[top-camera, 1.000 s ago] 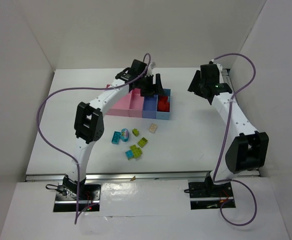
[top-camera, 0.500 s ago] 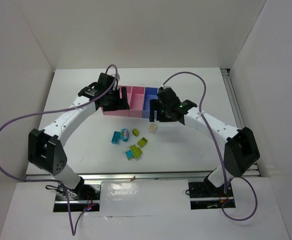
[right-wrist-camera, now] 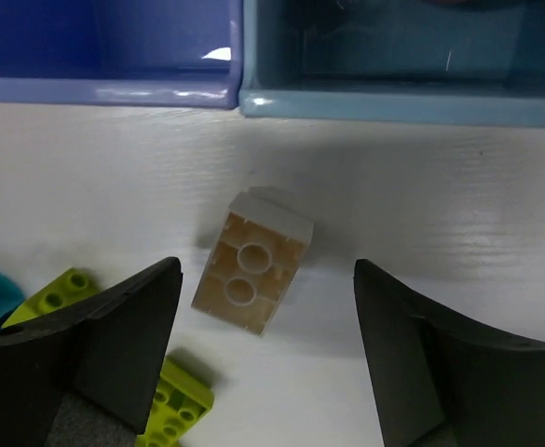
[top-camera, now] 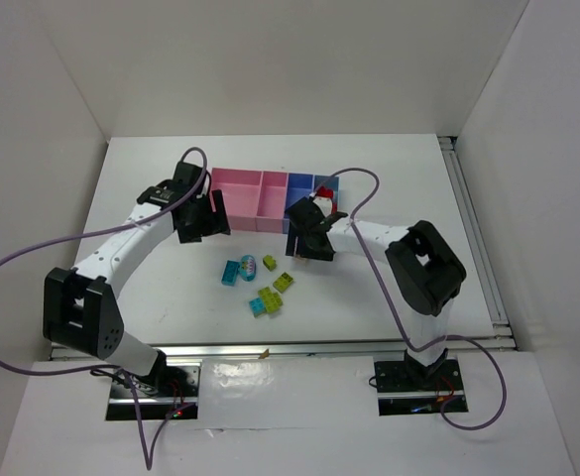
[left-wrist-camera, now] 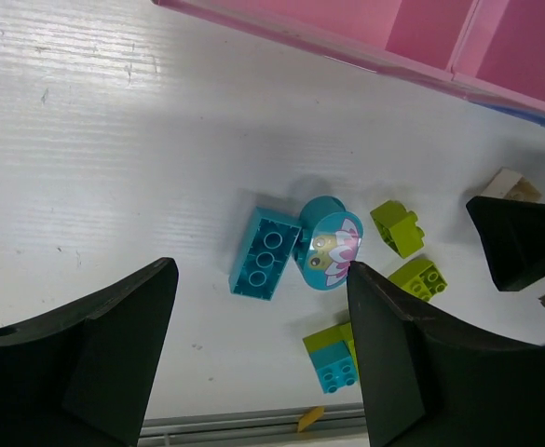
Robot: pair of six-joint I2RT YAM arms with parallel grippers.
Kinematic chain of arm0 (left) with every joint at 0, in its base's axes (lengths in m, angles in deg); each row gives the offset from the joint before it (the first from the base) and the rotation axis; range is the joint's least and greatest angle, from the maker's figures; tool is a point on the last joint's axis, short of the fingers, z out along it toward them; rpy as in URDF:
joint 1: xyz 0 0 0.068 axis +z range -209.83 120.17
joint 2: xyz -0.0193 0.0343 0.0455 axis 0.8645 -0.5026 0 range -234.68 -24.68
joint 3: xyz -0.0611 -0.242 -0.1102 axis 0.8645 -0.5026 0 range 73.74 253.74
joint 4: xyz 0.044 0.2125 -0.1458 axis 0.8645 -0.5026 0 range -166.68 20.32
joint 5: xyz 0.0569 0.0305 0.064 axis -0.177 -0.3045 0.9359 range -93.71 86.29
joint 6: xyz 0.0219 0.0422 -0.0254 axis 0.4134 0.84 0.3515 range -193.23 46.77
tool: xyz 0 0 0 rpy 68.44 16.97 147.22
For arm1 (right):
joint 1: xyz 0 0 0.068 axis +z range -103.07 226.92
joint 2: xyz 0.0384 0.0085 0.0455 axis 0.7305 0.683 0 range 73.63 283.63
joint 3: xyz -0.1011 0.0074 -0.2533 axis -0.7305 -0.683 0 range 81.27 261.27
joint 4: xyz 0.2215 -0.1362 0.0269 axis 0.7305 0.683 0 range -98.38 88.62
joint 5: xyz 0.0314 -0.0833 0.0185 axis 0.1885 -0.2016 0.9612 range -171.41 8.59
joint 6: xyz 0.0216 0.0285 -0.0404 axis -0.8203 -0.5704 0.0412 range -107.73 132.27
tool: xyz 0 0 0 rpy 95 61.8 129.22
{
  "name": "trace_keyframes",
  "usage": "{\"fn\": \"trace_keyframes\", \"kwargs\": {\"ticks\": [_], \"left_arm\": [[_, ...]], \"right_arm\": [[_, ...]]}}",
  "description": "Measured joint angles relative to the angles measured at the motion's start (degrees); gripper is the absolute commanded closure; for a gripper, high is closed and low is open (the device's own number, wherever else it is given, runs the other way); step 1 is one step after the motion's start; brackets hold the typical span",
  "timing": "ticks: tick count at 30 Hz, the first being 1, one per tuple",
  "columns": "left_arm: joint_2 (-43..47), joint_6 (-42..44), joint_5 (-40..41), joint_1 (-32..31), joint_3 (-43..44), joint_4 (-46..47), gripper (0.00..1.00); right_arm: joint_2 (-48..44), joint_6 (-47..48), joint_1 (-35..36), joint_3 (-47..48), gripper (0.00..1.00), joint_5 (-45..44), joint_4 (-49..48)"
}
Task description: Sort the legos into containers by color
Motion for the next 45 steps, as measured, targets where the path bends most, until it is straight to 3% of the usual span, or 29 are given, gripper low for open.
{"fn": "trace_keyframes", "kwargs": {"ticks": [2,11,13,19,24,29,33,34,39,45], "left_arm": [[0.4,0.0,0.0,0.3,0.0,0.2,0.17],[0.7,0.1,-0.1,1.5,0.0,0.4,0.18],[0.7,0.2,-0.1,1.6,0.0,0.4,0.18],[0.7,0.6,-0.2,1.6,0.0,0.4,0.18],[-0.5,1.4,-0.6,1.6,0.0,0.8,0.18],[-2.4,1.4,-1.7,1.4,-0.4,1.5,0.21],[-3.5,1.6,-2.6,0.6,-2.3,3.0,0.22],[-3.8,1.6,-3.0,0.3,-3.0,3.4,0.22],[-4.3,1.8,-3.7,-0.9,-5.4,3.8,0.18],[-5.3,2.9,-4.2,-1.6,-7.6,6.1,0.22]], "right_arm": [[1.0,-0.6,0.0,0.0,0.25,-0.9,-0.3],[2.8,-1.8,0.7,2.2,0.74,-3.9,-0.9],[2.5,-1.7,1.3,2.3,0.78,-4.5,-0.2],[-3.1,-0.5,3.2,3.2,0.78,-5.6,3.8],[-7.0,2.5,2.6,10.2,0.78,-7.3,5.4],[-3.8,6.5,-1.5,19.3,0.75,-7.9,4.3],[4.0,9.3,-4.3,27.7,0.73,-8.3,2.9],[6.0,10.0,-4.9,29.1,0.71,-8.2,2.5],[14.5,11.8,-6.1,35.0,0.40,-7.4,3.2],[17.1,13.1,-6.3,38.5,0.39,-7.5,3.2]]}}
